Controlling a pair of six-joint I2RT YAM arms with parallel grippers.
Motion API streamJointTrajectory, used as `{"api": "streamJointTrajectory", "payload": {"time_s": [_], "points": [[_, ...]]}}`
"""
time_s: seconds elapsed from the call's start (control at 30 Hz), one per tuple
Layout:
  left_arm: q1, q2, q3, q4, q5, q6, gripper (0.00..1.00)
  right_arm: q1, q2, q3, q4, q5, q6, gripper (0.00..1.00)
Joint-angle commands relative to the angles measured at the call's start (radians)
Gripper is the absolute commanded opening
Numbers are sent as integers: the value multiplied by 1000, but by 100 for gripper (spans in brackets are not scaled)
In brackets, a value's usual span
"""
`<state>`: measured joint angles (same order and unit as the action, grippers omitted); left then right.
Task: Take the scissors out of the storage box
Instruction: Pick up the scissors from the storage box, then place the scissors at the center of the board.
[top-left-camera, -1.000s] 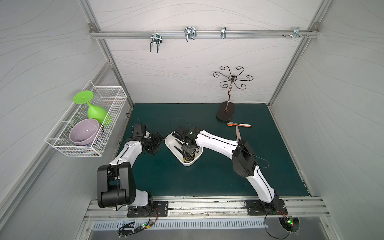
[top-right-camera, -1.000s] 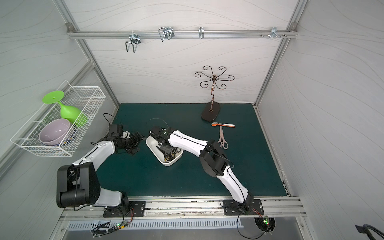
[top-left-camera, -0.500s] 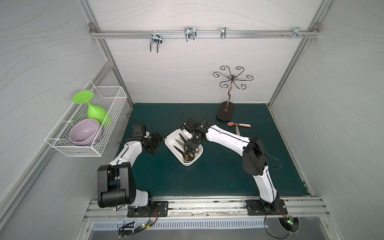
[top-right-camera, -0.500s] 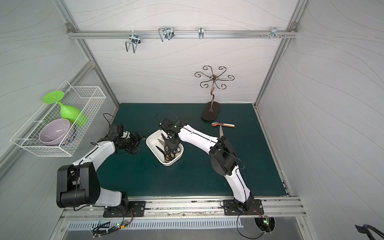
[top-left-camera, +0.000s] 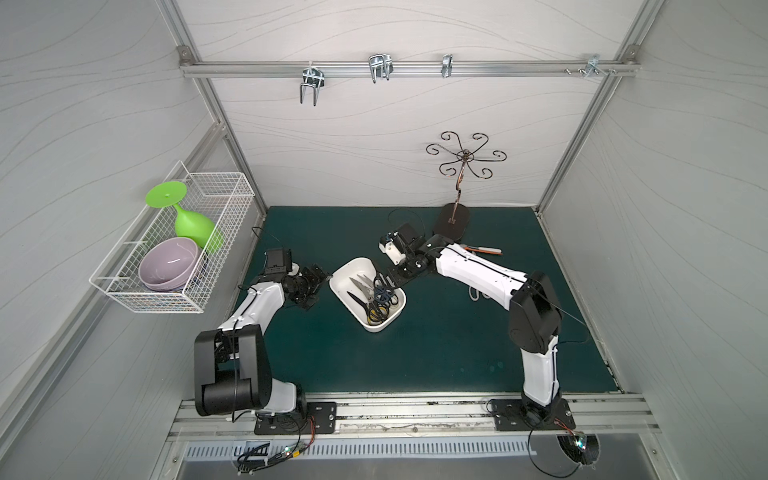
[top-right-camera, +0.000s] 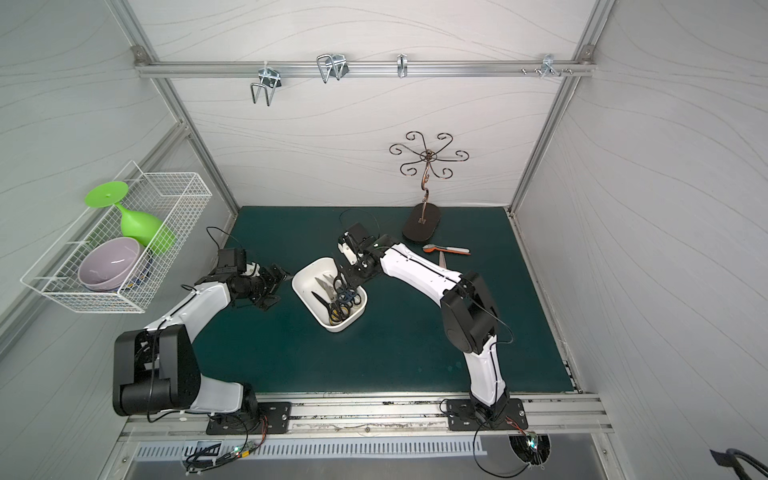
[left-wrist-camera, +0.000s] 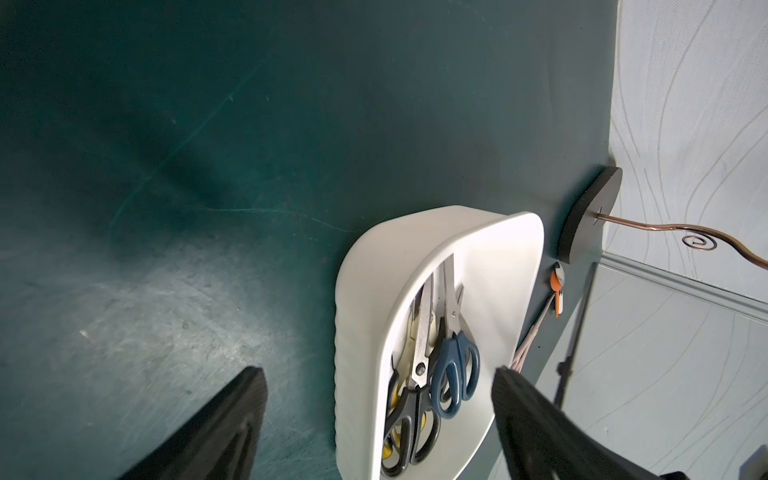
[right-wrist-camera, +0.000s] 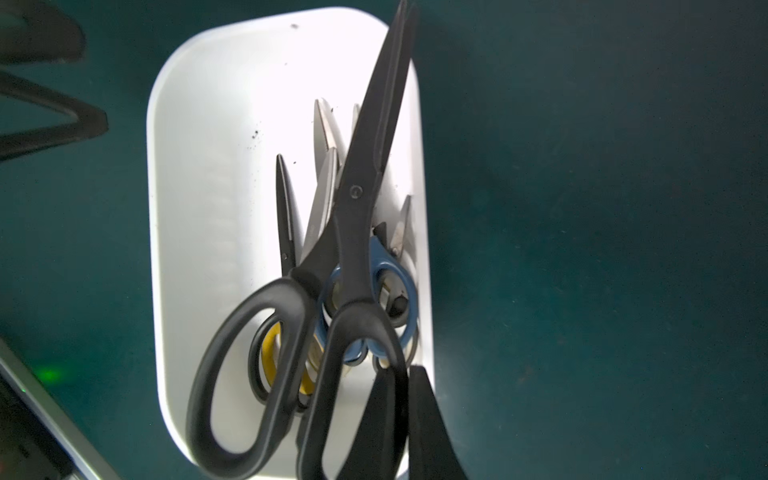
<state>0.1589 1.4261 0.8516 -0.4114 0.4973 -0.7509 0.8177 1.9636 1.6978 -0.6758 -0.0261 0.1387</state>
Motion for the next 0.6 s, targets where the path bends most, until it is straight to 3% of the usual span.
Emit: {"api": "streamJointTrajectory", "payload": {"time_s": [0.0, 0.33, 0.57], "points": [[-4, -30, 55, -23, -14, 7, 89, -41, -74, -48, 80, -39, 39, 0], [-205, 6, 221, -131, -159, 107, 89, -207, -205, -264, 124, 101, 47, 0], [-228, 17, 238, -135, -165, 104, 90, -293, -245, -419, 169, 165, 31, 0]]}}
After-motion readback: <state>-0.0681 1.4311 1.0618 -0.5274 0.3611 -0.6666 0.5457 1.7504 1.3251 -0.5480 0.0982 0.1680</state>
